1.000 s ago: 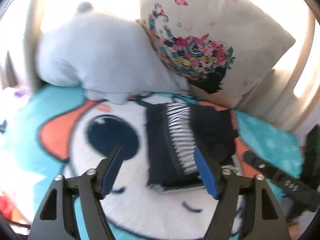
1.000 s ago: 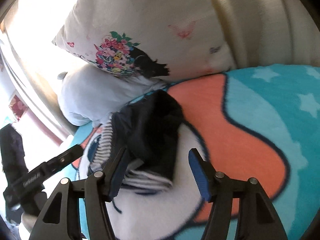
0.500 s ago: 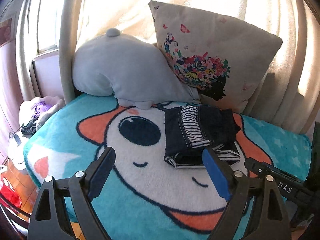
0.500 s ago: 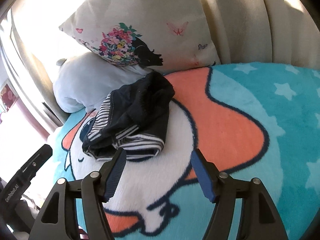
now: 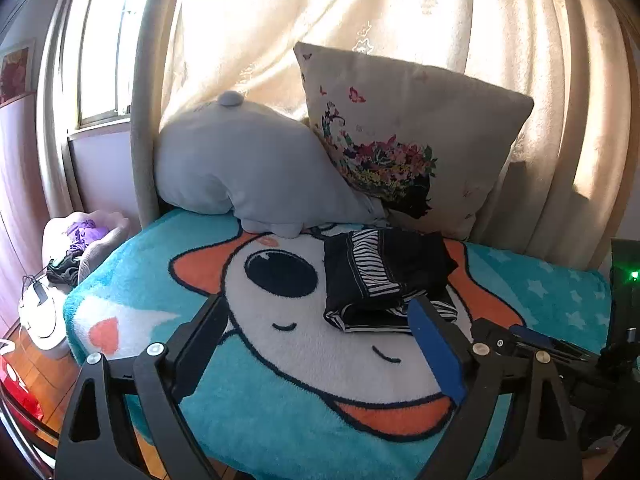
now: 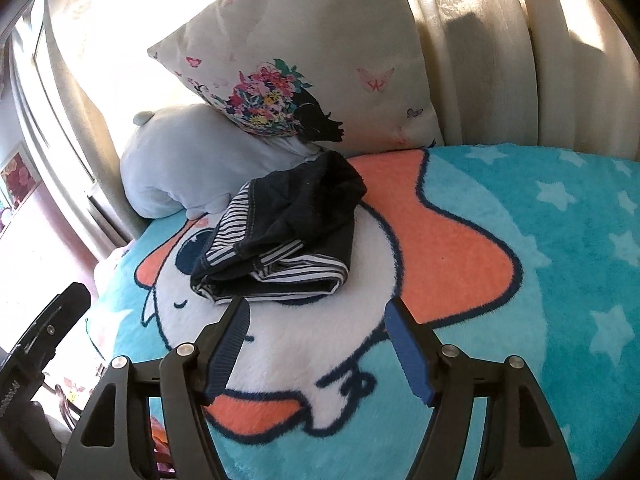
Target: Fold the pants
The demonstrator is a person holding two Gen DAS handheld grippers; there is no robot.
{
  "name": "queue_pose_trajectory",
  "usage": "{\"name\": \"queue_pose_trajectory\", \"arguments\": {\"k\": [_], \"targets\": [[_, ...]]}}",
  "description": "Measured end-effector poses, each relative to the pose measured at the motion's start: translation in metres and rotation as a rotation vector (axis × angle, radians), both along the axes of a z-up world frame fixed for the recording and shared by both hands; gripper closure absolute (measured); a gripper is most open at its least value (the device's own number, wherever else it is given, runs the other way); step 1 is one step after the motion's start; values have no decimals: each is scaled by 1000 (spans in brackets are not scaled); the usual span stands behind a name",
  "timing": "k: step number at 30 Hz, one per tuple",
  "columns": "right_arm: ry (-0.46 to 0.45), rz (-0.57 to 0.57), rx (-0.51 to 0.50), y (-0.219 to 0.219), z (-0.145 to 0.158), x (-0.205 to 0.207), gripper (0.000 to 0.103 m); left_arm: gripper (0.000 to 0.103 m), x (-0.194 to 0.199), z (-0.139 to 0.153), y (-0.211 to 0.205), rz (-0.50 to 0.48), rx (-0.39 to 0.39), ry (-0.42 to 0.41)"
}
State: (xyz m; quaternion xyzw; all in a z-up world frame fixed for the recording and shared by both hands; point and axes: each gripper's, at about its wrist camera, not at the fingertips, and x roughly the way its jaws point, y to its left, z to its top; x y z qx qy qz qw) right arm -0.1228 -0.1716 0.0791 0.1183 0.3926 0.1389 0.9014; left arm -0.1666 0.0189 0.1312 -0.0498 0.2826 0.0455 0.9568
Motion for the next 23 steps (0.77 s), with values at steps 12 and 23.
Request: {"name": "queue_pose_trajectory", "arguments": {"k": [12, 23], "targets": [[-41, 18, -49, 7, 15, -19, 24, 0, -28, 18, 3, 106, 50, -117], [31, 6, -103, 6, -10, 5, 24, 0, 29, -31, 4, -19, -45, 140]]}}
